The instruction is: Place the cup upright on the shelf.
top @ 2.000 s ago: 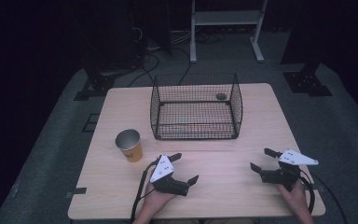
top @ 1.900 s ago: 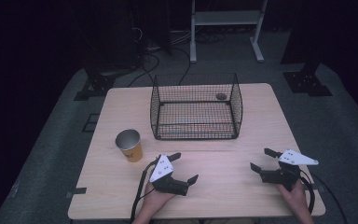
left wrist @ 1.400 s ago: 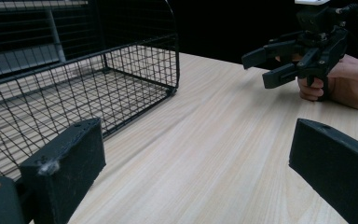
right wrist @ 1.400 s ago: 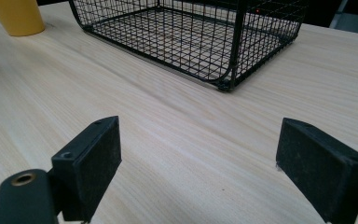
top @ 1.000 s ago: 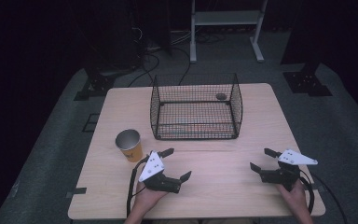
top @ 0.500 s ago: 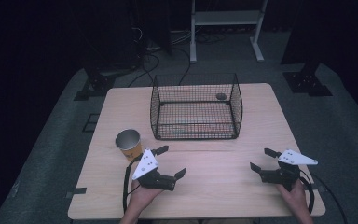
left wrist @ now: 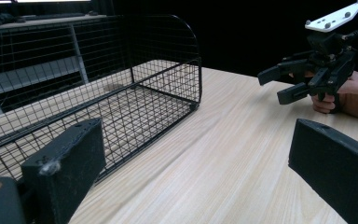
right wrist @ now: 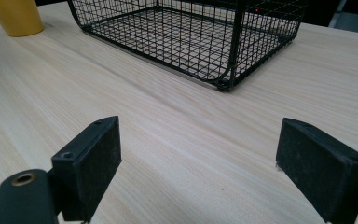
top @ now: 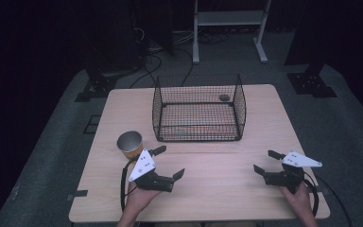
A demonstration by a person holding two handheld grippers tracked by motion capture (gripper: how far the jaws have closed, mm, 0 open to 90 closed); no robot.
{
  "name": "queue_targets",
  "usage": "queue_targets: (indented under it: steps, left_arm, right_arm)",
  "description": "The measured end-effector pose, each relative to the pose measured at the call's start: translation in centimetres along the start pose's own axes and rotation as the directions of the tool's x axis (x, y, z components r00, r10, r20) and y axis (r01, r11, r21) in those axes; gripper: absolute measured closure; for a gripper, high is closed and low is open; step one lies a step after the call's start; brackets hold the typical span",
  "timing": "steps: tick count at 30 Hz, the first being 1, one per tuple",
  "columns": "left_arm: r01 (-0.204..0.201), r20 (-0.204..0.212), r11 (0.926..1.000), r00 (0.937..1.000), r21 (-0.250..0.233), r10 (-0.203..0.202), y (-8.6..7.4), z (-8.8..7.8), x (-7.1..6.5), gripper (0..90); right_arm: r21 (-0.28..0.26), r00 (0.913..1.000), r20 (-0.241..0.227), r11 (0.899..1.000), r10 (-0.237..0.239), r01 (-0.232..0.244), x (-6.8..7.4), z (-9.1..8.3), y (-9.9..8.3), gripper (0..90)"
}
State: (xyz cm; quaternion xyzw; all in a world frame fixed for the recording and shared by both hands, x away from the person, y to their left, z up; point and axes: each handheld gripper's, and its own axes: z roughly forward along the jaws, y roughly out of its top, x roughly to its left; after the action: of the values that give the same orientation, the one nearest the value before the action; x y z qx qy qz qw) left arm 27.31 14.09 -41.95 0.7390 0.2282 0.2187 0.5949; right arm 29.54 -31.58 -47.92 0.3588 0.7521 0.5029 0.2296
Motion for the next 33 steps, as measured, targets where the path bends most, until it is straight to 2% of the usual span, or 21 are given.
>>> queue_targets:
  steps: [6,17,28,33]
  left_arm:
    - [-0.011,-0.014,0.9999,0.9998,0.004,0.011,0.4,-0.6,0.4,2.8]
    - [-0.019,-0.08,0.9997,0.9966,-0.017,0.018,1.2,-2.6,1.7,2.6]
    - [-0.032,-0.157,0.9992,0.9872,-0.026,0.027,1.5,-4.6,3.2,2.1]
    - [-0.043,-0.178,0.9988,0.9833,-0.022,0.038,1.8,-5.1,3.8,2.1]
  right_arm:
    - [0.001,1.0,0.001,1.0,0.0,0.0,0.0,0.0,0.0,13.0]
    - [0.001,1.0,-0.001,1.0,0.0,0.0,0.0,0.0,0.0,13.0]
    - [0.004,1.0,0.003,1.0,-0.005,0.005,0.1,0.1,0.0,13.0]
    - [0.012,1.0,0.006,1.0,-0.006,0.006,0.1,0.1,0.0,13.0]
